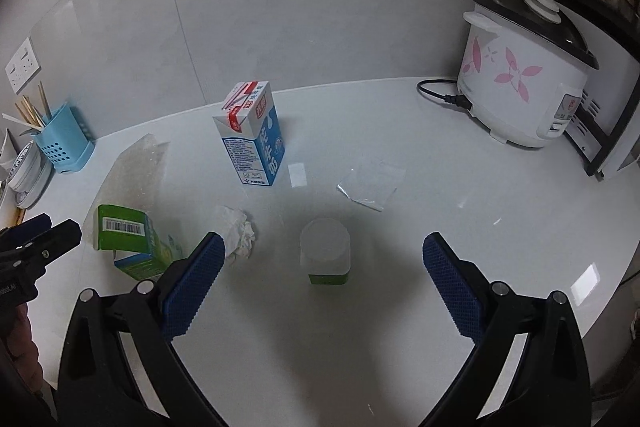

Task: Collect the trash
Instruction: 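Grasp the green-and-white carton with the left tool while the right tool grasps the white plastic container, then lift the carton and container off the counter with both tools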

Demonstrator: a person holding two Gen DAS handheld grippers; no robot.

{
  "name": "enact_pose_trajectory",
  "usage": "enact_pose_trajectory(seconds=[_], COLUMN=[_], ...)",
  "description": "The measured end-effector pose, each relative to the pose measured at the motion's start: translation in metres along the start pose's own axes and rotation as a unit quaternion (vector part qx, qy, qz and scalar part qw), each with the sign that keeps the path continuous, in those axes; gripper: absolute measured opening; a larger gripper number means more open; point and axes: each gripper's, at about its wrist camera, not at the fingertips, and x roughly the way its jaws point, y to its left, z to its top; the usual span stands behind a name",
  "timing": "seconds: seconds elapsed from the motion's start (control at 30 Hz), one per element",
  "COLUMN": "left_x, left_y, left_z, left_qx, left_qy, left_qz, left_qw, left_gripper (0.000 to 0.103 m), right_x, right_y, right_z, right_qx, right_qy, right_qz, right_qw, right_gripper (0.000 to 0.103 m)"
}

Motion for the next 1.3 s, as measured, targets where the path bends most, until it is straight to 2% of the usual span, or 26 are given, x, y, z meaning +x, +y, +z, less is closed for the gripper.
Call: enact_pose_trajectory(seconds=[0.23,0.57,0.7,0.8,0.87,0.9,0.97,1.03,1.3], left_x=[0.032,0.074,0.082,0.083,0.084,0.084,0.083,0.081,0.072], left_y=[-0.008,-0.019,-0.023,-0.024,-0.026,-0.027,-0.027,-0.026,-0.024], left_z=[0.009,0.006,0.005,0.004,0.004,0.004,0.004,0.004,0.000], left_qx=[0.021,0.042,0.046,0.050,0.051,0.052,0.050,0.048,0.049], left_qy=[0.013,0.040,0.048,0.050,0.051,0.052,0.051,0.050,0.045], left_qz=[-0.007,0.001,0.001,-0.001,-0.001,0.001,0.002,0.003,0.001], left_qw=[0.9997,0.9983,0.9978,0.9975,0.9974,0.9973,0.9974,0.9976,0.9978], left_gripper=[0.097,0.096,0.086,0.076,0.064,0.061,0.058,0.053,0.052], right_x=[0.026,0.065,0.076,0.081,0.083,0.084,0.085,0.085,0.074], right_y=[-0.006,-0.001,0.001,0.001,0.000,0.000,-0.001,-0.002,-0.006], right_z=[0.002,0.005,0.004,0.004,0.004,0.004,0.003,0.002,0.000], right_qx=[0.018,0.020,0.019,0.021,0.021,0.022,0.020,0.020,0.025], right_qy=[0.022,0.060,0.078,0.087,0.092,0.094,0.099,0.100,0.088], right_qz=[-0.006,-0.019,-0.018,-0.016,-0.017,-0.017,-0.022,-0.019,-0.017], right_qw=[1.000,0.998,0.997,0.996,0.995,0.995,0.995,0.995,0.996], right_gripper=[0.095,0.095,0.086,0.073,0.061,0.058,0.040,0.039,0.039])
